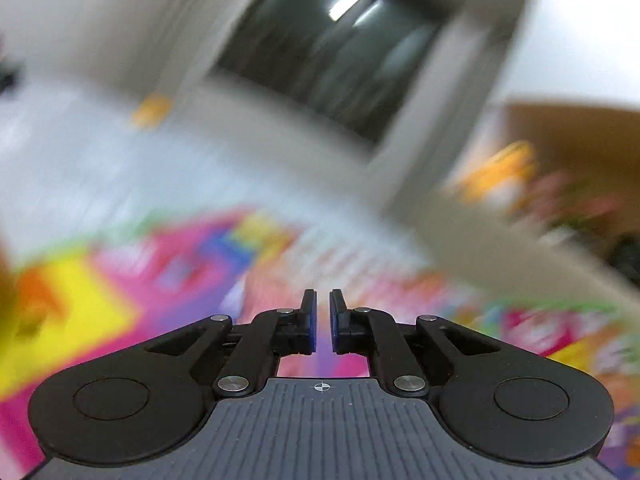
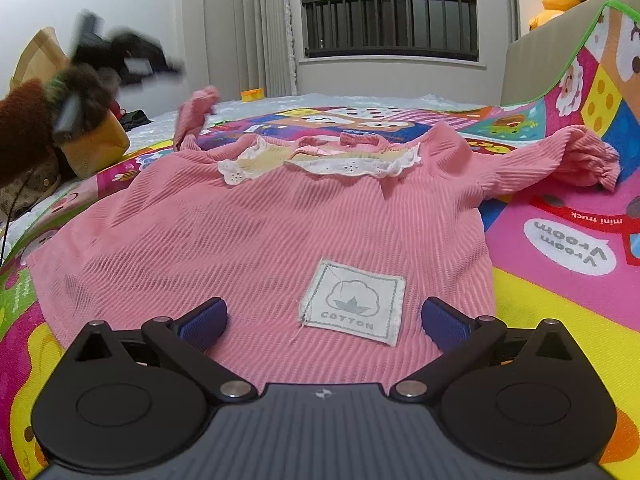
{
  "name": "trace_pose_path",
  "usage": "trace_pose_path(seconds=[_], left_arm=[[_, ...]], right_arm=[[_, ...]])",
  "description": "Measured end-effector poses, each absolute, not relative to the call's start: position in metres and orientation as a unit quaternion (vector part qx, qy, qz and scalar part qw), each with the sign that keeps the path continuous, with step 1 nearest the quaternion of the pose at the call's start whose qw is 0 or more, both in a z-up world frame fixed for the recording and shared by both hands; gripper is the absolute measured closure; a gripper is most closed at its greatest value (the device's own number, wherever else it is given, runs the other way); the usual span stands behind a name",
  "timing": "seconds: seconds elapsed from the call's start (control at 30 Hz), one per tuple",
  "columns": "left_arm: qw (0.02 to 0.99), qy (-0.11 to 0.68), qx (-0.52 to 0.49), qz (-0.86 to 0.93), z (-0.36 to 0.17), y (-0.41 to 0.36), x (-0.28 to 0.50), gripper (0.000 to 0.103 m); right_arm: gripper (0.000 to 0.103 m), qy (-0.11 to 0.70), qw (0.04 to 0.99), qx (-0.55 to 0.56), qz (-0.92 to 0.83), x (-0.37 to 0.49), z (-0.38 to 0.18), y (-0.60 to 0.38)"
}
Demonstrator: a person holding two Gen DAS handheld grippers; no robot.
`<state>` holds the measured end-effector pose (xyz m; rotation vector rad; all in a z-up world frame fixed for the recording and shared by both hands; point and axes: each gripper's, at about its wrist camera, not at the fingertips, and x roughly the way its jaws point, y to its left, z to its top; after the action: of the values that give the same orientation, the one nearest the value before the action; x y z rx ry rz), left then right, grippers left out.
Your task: Fold clothes
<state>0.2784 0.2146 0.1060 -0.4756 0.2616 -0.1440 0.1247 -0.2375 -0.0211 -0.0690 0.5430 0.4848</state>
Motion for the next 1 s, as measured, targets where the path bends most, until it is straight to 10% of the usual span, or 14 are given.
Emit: trace_pose_path(seconds=[0.1,0.17,0.3,0.43,0.63,0.77,1.0], left_arm=[[0.964,0.098,-0.229,-0.087,0.111,0.224,0.243,0.088],[0.962,0.129,-0.230,-0.068,0.097,0.233,0.227,0.058],[0.942,0.222,-0.251,-0.020,0.040,0.239,0.215,0.050],[0.927,0.258,-0.273,-0.009,0.002,0.236,0.207,0.017],[0.938,0.246,-0.244,-0.008,-0.017,0.223,0.196,0.006],[0.939,0.239,-0.248,-0.015,-0.017,0.221,0.196,0.003],[0.938,0.220,-0.268,-0.026,-0.020,0.226,0.193,0.003]], right_arm=[[0.000,0.264,0.935,-0.033,0.235,0.124,-0.022,-0.237],[0.000,0.268,0.934,-0.027,0.234,0.125,-0.021,-0.238],[0.000,0.305,0.923,-0.021,0.233,0.136,-0.015,-0.237],[0.000,0.354,0.902,-0.038,0.245,0.152,0.005,-0.231],[0.002,0.300,0.904,-0.026,0.304,0.190,0.097,-0.193],[0.052,0.320,0.883,0.028,0.341,0.255,0.127,-0.124],[0.057,0.334,0.889,-0.014,0.313,0.348,0.089,0.016]])
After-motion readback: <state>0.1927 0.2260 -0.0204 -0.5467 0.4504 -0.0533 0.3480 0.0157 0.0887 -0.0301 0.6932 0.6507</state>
